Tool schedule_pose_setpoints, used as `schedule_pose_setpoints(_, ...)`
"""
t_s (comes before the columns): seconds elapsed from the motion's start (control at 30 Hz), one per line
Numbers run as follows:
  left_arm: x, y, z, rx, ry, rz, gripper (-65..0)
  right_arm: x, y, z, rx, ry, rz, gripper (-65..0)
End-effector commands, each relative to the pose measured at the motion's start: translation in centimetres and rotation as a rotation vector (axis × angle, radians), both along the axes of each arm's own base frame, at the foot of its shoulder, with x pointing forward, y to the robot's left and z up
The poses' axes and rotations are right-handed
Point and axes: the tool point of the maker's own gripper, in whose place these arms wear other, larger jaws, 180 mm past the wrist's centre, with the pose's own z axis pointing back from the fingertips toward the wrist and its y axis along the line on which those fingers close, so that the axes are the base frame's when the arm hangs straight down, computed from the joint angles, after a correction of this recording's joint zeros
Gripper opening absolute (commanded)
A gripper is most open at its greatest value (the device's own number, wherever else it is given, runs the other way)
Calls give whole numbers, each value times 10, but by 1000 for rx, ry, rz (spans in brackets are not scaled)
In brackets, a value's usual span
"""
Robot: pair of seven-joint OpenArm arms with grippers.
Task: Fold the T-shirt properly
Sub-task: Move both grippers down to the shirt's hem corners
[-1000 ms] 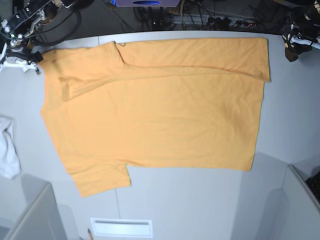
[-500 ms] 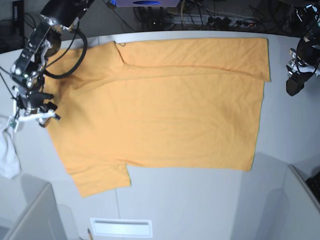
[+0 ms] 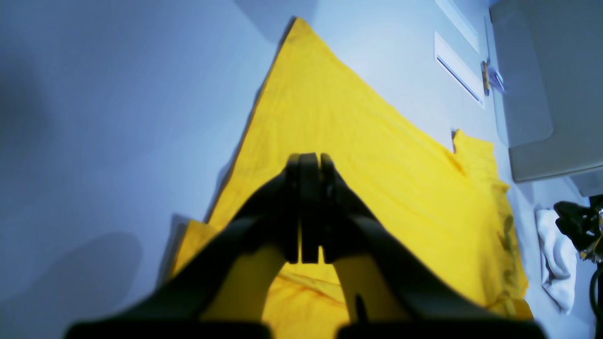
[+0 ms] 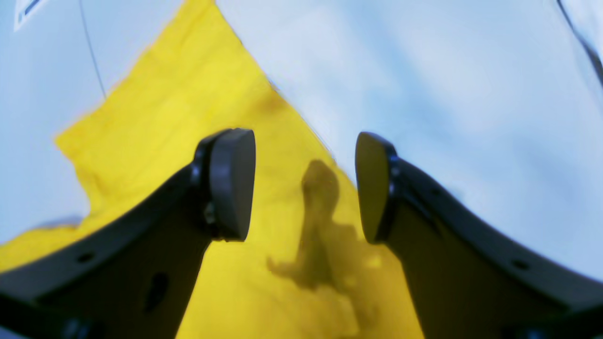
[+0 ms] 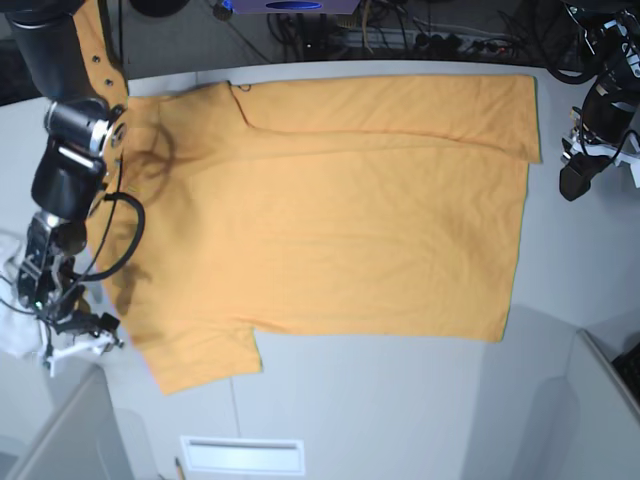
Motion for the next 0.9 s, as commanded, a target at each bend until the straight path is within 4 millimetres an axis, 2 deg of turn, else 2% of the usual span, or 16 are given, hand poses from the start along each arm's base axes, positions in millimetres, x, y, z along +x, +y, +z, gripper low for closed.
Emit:
schedule_pose_setpoints(0.0, 2, 4, 7, 44, -15, 0, -650, 22, -8, 23, -29, -59, -1, -321)
schedule_pose_setpoints(0.13, -7, 16, -9, 173, 74, 17, -650, 48, -12, 16, -64, -93, -8, -290)
schedule_pose_setpoints(0.23, -14, 18, -16, 178, 95, 40, -650, 57, -12, 14, -69, -146, -40, -242)
schedule_pose_setpoints(0.3, -15, 18, -16, 177, 98, 39, -650, 56, -14, 10, -74, -165, -54, -215)
schedule_pose_setpoints(0.43, -15, 16, -17, 170, 97, 40, -650, 47, -14, -7, -75, -167, -75, -186)
schedule_pose_setpoints(0.57, -18, 13, -22, 151, 101, 51, -650, 22, -14, -40, -81, -109, -76, -185)
schedule_pose_setpoints(0.7, -26, 13, -26, 152, 123, 51, -650, 5, -14, -60, -84, -66, -73, -185)
schedule_pose_setpoints(0.87, -28, 14, -27, 154, 132, 51, -650, 1, -11, -66, -80, -53, -69, -189)
